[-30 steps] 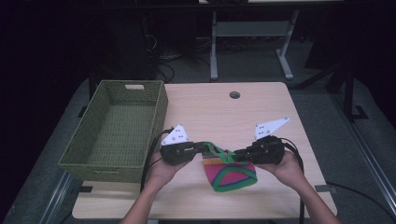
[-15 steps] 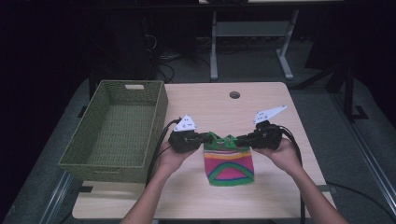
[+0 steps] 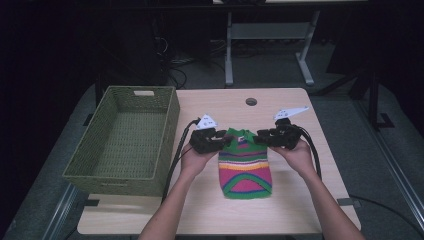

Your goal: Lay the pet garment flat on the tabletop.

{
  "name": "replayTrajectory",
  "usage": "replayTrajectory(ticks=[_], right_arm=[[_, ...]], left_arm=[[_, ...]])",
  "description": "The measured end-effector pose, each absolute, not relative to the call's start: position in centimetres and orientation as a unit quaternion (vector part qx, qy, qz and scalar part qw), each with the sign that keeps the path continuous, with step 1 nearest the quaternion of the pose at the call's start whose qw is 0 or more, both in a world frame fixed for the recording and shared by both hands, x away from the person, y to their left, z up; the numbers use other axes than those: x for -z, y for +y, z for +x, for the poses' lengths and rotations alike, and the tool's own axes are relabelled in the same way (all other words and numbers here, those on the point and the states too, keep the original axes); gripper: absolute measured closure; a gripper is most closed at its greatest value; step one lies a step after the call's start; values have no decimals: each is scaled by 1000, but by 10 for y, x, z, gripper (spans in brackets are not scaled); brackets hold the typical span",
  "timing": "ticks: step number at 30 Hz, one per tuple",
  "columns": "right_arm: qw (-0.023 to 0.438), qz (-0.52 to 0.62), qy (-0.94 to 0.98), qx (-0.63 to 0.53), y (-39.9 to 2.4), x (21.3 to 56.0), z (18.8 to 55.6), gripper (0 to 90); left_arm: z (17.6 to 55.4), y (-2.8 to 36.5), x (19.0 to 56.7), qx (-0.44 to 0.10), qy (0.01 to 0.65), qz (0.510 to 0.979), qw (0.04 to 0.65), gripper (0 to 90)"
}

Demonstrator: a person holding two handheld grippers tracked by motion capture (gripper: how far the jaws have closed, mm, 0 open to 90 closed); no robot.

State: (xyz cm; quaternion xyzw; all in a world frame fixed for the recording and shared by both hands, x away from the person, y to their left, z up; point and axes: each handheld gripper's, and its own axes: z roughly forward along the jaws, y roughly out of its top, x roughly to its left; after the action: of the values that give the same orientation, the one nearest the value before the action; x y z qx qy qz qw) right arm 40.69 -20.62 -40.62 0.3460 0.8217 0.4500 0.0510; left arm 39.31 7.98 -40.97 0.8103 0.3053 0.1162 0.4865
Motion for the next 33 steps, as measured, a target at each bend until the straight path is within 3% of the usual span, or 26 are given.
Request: replayTrajectory(ticks=[6, 11, 15, 19, 28, 33], right_arm=[[43, 359, 819, -445, -212, 409, 411, 470], [34, 349, 832, -431, -212, 413, 402, 479], [24, 338, 843, -418, -211, 419, 394, 529], [1, 328, 851, -409, -215, 427, 387, 656], [-17, 313, 872, -376, -214, 444, 372, 864], [-9, 309, 877, -367, -213, 445, 366, 897]], left_arm=[[394, 79, 411, -120, 316, 812, 475, 414], [389, 81, 416, -107, 312, 819, 469, 429], [383, 83, 424, -74, 300, 831, 463, 525], [374, 85, 435, -53, 282, 844, 454, 664], [353, 81, 444, -46, 239, 878, 412, 898], [347, 80, 446, -43, 231, 891, 389, 900]])
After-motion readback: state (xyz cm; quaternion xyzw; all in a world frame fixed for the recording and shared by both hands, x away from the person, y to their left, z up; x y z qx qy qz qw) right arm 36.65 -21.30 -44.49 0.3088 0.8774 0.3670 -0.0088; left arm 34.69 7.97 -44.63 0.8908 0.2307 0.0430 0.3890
